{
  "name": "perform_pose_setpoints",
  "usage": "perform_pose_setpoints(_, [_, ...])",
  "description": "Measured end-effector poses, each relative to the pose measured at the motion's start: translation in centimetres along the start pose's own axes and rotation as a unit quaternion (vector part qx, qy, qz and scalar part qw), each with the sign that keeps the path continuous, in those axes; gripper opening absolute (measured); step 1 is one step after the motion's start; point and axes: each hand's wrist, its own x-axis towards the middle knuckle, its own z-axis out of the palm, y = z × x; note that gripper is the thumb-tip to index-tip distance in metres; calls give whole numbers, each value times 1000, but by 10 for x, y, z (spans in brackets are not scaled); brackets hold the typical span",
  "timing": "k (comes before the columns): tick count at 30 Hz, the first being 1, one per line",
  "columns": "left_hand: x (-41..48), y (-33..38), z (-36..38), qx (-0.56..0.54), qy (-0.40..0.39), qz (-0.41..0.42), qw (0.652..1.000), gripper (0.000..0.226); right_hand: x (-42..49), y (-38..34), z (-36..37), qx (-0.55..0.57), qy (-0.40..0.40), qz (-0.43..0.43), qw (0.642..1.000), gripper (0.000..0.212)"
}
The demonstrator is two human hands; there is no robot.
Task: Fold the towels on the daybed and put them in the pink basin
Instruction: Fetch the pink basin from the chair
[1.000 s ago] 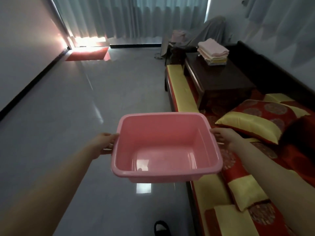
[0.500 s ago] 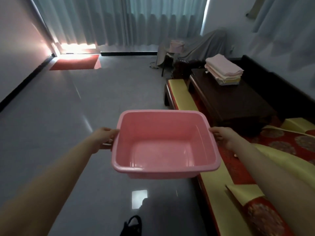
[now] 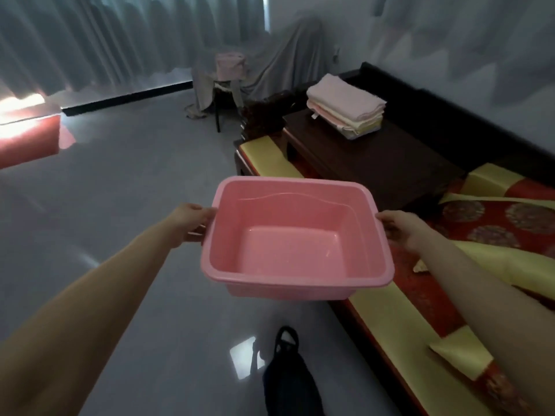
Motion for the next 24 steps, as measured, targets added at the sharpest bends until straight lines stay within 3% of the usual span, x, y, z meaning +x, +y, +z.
perform_pose_setpoints(9, [197, 161, 65, 77, -103, 60, 990, 37, 116, -85, -33, 95, 125, 34, 987, 10])
perform_pose_setpoints(14, [277, 237, 108, 92, -165, 100, 977, 31, 156, -120, -47, 139, 200, 52, 968, 2])
perform_pose_setpoints(24, [405, 359, 218, 166, -326, 166, 916, 27, 205, -141, -64, 195, 368, 100, 904, 10])
